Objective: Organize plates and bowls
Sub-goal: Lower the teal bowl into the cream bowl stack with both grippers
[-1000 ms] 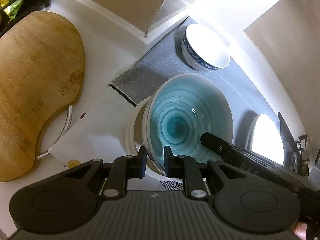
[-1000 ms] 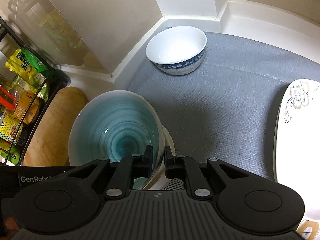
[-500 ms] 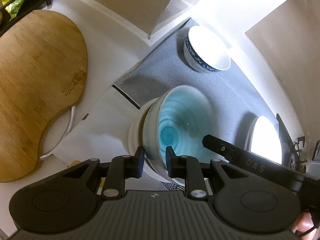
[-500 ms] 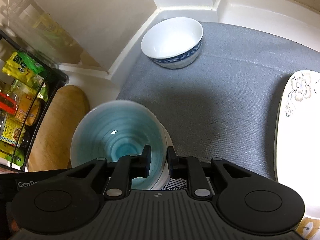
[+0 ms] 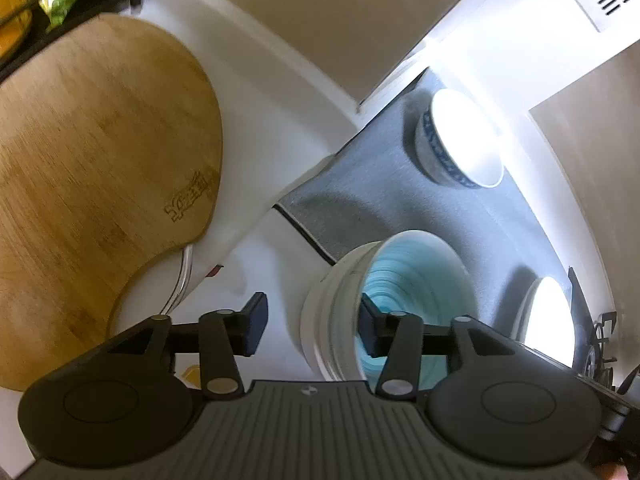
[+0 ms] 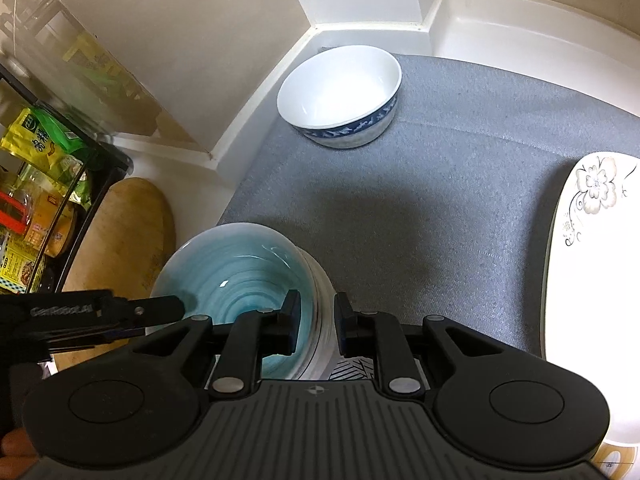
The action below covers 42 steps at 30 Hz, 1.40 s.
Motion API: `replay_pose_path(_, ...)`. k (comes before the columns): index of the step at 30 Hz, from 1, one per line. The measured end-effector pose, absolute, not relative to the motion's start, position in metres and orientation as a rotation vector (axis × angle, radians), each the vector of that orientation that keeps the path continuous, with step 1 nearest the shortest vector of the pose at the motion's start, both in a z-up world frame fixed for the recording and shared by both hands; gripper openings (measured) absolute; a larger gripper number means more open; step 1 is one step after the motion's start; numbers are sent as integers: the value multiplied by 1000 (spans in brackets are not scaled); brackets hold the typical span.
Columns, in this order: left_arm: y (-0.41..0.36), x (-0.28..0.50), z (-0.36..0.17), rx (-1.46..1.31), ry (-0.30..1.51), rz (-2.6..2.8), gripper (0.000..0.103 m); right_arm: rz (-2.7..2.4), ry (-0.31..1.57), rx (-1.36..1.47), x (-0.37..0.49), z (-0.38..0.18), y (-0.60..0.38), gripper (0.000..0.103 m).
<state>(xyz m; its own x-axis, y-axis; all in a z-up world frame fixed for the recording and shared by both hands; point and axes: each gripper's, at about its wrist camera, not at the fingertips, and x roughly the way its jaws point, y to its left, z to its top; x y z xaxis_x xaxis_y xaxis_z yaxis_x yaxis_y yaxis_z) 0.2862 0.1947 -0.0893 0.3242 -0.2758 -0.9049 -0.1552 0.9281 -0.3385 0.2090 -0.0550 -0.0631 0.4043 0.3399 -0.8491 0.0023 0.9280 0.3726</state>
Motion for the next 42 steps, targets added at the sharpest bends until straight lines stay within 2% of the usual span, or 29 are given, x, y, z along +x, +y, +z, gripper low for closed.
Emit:
replay_pose_path(8, 190, 284, -98, -371, 1235, -95, 58, 214, 1165, 332, 210, -70, -51, 20)
replay_pose_path(10, 191, 282, -105, -374, 1237, -98, 64, 216, 1174, 330, 209, -72, -49, 20)
replay_pose_path(29, 183, 281, -136, -338, 1120, -224, 87, 223, 1180, 315, 208, -73, -47, 26)
replay_pose_path(31, 180, 280, -137, -325, 1109, -240, 92, 221, 1178, 316, 208, -72, -48, 27)
replay_pose_path(42, 194, 274, -101, -383, 1061, -262, 90, 214, 1172, 328, 207, -72, -53, 30)
